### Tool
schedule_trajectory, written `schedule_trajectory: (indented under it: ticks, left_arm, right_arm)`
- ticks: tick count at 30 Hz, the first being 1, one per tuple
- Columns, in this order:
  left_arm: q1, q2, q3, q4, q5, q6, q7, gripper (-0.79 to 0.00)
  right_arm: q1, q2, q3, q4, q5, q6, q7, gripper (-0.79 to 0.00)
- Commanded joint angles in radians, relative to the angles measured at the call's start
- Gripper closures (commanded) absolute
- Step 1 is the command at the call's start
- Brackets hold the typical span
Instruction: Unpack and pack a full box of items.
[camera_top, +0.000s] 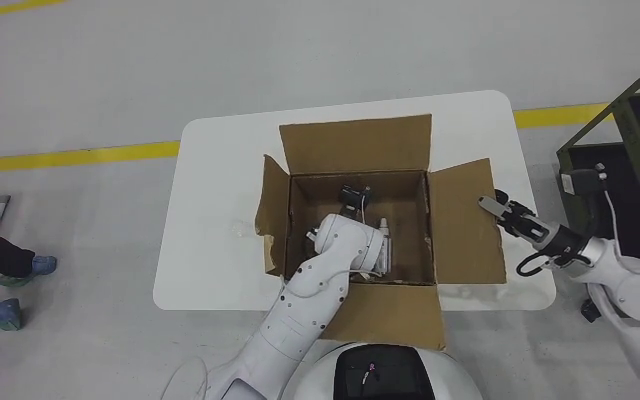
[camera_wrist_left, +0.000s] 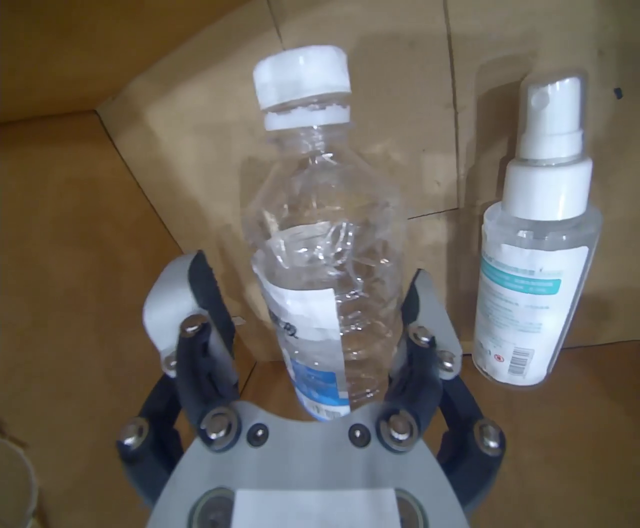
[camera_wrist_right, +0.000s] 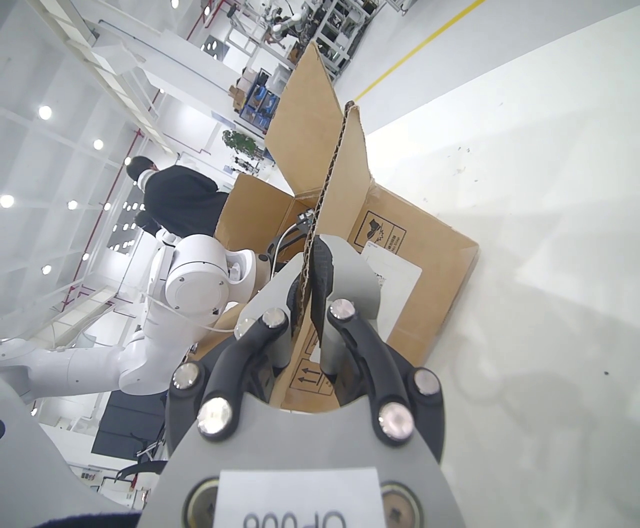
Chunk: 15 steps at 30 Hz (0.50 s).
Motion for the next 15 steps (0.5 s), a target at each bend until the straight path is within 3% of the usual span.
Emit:
schedule_trajectory:
  ticks: [1,6,15]
  left_arm:
    - [0.007,-0.001,-0.006,-0.010,-0.003,-0.007,0.010,0.000]
    - [0.028,-0.002,-0.029,-0.110,-0.016,-0.020,-0.004,0.000]
    - [0.080,0.000,-0.076,-0.445,-0.022,-0.027,-0.068,0.000]
  right_arm:
    - [0.006,0.000,0.000,0.003,-0.001,0.003,-0.003,0.000]
    - [0.027,0.000,0.005,0.020,-0.013,0.010,-0.009,0.000]
    - [0.074,0.006,0.029,0.070,-0.033,0.028,0.028,0.000]
